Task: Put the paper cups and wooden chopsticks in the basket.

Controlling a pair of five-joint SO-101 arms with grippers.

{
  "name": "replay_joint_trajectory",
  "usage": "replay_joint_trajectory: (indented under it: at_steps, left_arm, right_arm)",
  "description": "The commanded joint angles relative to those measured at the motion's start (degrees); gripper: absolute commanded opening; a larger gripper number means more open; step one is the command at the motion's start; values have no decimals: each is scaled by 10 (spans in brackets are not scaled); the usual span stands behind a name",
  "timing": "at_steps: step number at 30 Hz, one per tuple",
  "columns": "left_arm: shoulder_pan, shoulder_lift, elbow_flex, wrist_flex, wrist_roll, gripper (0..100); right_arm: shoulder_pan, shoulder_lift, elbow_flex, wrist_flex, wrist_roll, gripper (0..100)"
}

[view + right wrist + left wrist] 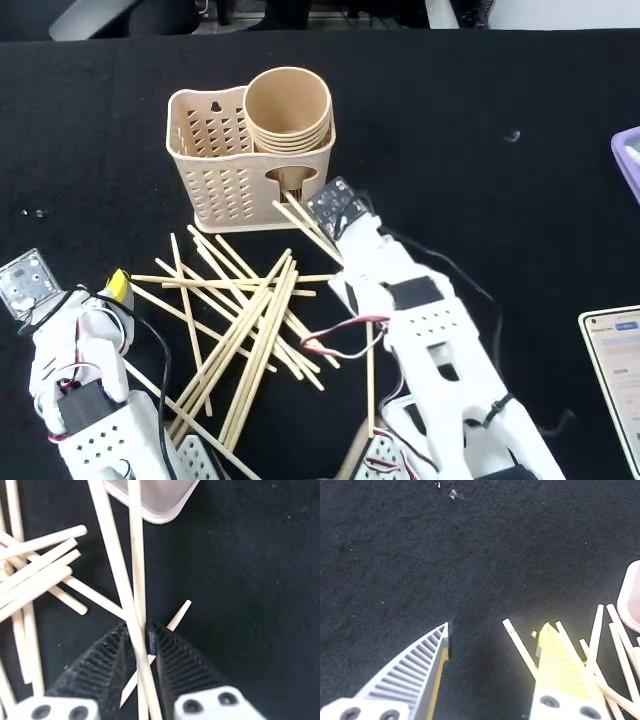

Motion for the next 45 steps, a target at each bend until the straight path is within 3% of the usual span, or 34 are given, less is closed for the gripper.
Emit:
replay_joint_trajectory:
  at_steps: [1,12,27,30,36,43,45]
  left_arm:
    - [0,-4,-6,0,0,284]
    - [0,-4,-6,0,0,284]
    - [0,-4,-6,1,0,284]
    - [0,-4,-6,1,0,284]
    - [1,-4,-6,-1,0,284]
    - [2,-4,-6,-1,0,284]
    - [0,-4,-6,0,0,284]
  right_arm:
    - [-8,-32,-78,88,-2,10]
    - [-6,-203,-103,256,30,10]
    - [-2,-299,109,194,88,10]
    - [46,-320,148,180,127,10]
    - [226,-314,200,74,174,10]
    - [247,-244,199,57,174,21]
    - [247,-223,191,58,174,93]
